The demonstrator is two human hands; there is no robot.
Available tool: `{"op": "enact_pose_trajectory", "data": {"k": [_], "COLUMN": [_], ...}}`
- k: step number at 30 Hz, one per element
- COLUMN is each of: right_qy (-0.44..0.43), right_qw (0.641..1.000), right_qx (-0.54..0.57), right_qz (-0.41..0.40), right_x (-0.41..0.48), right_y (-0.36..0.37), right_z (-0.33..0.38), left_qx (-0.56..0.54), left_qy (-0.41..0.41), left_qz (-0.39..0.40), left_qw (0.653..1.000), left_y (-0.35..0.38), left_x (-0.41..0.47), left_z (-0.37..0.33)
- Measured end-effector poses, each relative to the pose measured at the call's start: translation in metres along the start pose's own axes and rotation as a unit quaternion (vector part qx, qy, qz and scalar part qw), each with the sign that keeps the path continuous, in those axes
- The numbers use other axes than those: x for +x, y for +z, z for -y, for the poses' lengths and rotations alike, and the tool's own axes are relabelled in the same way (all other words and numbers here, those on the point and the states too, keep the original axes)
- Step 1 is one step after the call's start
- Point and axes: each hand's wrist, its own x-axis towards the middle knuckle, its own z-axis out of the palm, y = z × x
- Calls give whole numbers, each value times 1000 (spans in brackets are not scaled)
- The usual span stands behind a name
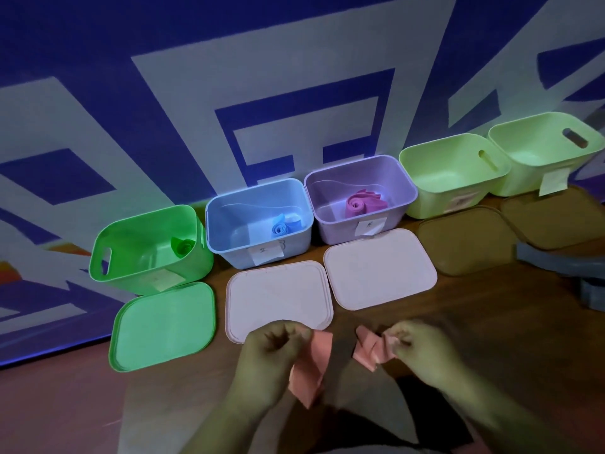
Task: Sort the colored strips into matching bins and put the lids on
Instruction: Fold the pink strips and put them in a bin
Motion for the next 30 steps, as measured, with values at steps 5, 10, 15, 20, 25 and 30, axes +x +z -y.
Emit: {"op": "enact_pose_trajectory", "data": {"k": [5,10,15,20,25,30], "right_qy": [-83,-94,-79,-50,118,135], "right_qw": [994,989,993,997,952,964], "right_qx": [-38,-95,-92,19,275,170], "right_qz": [52,69,-13,-48,-60,-151], "right_x": [-5,-2,-3,-17,-16,-18], "right_y": [27,64,77,64,47,55], "right_z": [-4,-10,-9,11,3,-15], "left_qx": [-34,-55,-27,-26,-26,-19], "left_qy": [-4,1,4,12,25,31], "left_qz": [0,8,16,25,45,68], "left_qw": [999,998,1000,999,998,997], "left_y": [3,-1,-13,-26,-26,-17], "left_x": [5,3,-10,-24,-30,-30], "left_z": [13,21,24,26,24,21]}}
